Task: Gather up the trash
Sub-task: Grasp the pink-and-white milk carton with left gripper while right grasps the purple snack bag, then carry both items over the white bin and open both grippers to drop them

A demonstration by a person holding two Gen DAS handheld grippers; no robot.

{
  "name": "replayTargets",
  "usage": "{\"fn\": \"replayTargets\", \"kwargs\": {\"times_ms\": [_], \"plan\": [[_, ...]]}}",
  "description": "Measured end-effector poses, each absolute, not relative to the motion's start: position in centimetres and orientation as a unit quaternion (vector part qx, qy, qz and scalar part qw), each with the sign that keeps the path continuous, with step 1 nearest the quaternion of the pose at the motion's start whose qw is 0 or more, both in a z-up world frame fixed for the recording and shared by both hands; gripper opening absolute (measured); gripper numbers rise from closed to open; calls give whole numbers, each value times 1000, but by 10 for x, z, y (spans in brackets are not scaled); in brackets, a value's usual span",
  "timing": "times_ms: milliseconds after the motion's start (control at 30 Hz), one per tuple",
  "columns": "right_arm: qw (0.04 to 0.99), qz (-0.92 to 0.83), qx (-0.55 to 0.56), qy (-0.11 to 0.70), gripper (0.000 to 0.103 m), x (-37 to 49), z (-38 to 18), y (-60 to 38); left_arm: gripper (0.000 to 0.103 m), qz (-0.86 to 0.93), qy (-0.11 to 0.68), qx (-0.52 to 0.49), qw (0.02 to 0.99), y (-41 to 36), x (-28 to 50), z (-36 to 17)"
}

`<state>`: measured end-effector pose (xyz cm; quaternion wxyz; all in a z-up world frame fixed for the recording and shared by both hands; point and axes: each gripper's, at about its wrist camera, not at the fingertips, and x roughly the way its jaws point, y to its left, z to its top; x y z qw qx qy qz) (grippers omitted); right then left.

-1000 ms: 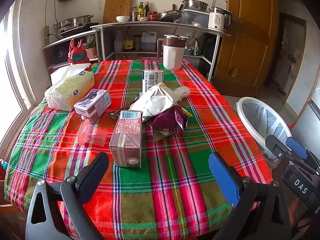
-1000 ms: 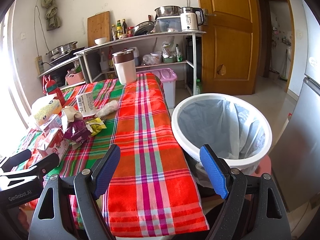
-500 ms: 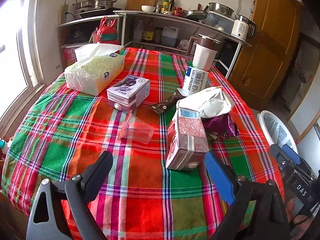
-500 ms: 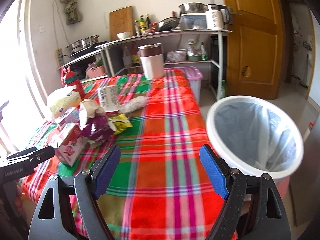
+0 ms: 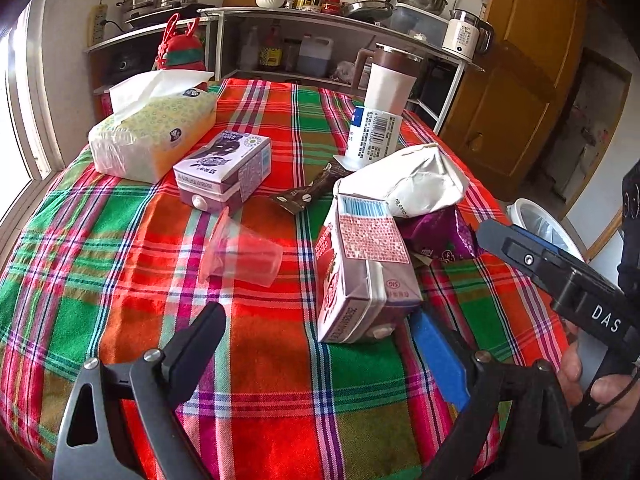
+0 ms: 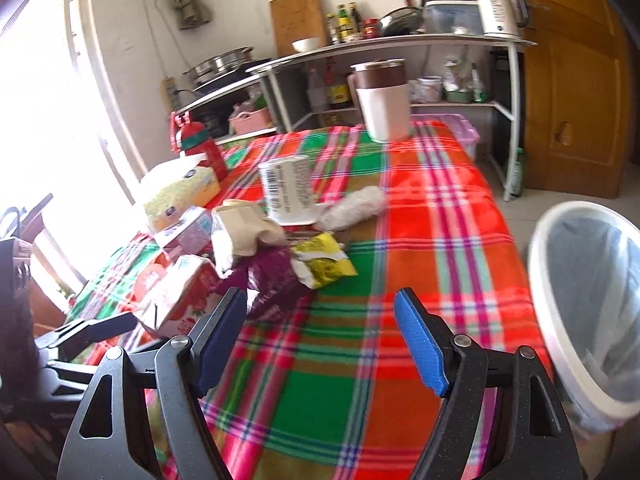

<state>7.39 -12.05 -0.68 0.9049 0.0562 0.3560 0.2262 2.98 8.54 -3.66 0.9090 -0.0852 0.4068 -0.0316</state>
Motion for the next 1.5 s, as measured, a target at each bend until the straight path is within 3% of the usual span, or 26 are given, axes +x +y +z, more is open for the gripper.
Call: {"fn": "replayTargets", "kwargs": {"times_ms": [300, 667, 867, 1200, 1267, 1500], "plan": [[879, 270, 34, 391, 67, 101, -19, -93, 94, -20, 411, -91, 907, 98, 36, -39], [868, 288, 51, 401, 24, 104, -23, -99, 92, -49, 412, -113, 903, 95, 44, -40], [870, 287, 64, 397, 19, 101, -21, -106, 69, -57, 414, -111, 902, 90, 51, -40], [877, 266, 85, 391, 17, 97, -21, -120, 48, -55, 411, -99, 905, 83, 52, -37], [878, 263, 88, 389, 16, 95, -20, -123, 39, -55, 411, -96, 905, 81, 51, -37], [884, 254, 98, 380, 16, 87, -15, -133, 38, -59, 404, -84, 909, 75, 49, -29]]}}
